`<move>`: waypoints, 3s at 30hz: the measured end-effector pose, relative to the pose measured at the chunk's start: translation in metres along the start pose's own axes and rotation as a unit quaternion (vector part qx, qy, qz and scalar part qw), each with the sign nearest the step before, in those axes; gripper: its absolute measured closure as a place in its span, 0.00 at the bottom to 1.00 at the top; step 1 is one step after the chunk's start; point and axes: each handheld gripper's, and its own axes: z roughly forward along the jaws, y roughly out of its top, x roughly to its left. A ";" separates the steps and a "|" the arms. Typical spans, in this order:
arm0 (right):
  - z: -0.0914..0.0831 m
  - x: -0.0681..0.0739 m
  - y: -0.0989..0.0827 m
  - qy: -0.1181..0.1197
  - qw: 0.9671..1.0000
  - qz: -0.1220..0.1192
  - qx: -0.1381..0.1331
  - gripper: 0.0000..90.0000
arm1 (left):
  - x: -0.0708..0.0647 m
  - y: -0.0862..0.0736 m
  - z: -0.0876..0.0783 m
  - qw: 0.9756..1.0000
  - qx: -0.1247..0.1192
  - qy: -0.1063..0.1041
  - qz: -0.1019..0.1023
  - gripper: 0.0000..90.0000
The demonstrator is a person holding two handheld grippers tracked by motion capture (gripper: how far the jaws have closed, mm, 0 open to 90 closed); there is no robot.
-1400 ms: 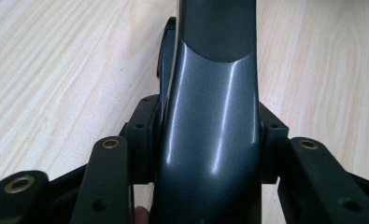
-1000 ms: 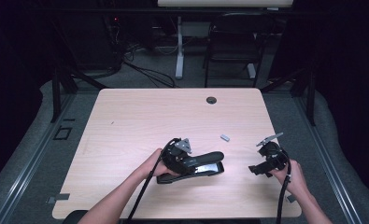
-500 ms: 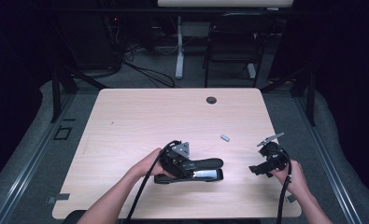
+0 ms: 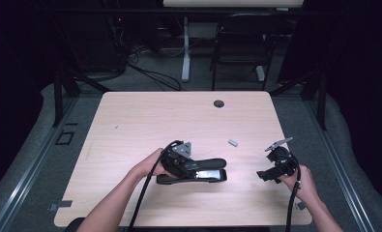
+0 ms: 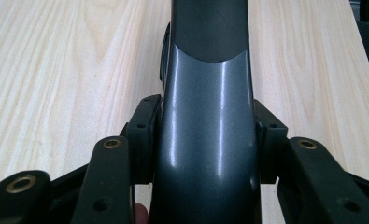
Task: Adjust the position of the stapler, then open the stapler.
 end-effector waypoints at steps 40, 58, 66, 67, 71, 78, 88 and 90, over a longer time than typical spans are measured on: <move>-0.001 0.001 0.001 0.011 1.000 -0.005 0.006 0.11 | -0.024 0.019 -0.050 0.975 -0.097 0.139 -0.144 0.00; -0.003 0.005 0.001 0.008 1.000 -0.013 -0.010 0.15 | -0.074 0.032 -0.054 0.951 -0.116 0.223 -0.179 0.06; -0.009 0.015 0.003 0.019 0.998 -0.033 -0.042 0.16 | -0.095 0.040 -0.047 0.957 -0.126 0.213 -0.154 0.27; -0.010 0.019 0.004 0.025 0.998 -0.040 -0.042 0.19 | -0.097 0.042 -0.042 0.960 -0.121 0.205 -0.149 0.33; -0.011 0.029 0.006 0.030 0.996 -0.071 -0.051 0.41 | -0.102 0.043 -0.032 0.964 -0.118 0.190 -0.144 0.45; -0.015 0.041 0.010 0.029 0.994 -0.083 -0.065 0.65 | -0.109 0.047 -0.006 0.971 -0.094 0.173 -0.133 0.58; -0.015 0.063 0.013 0.061 0.987 -0.127 -0.076 0.85 | -0.105 0.041 0.023 0.973 -0.073 0.167 -0.145 0.89; -0.017 0.067 0.014 0.065 0.985 -0.138 -0.081 0.86 | -0.105 0.041 0.026 0.972 -0.070 0.168 -0.147 0.94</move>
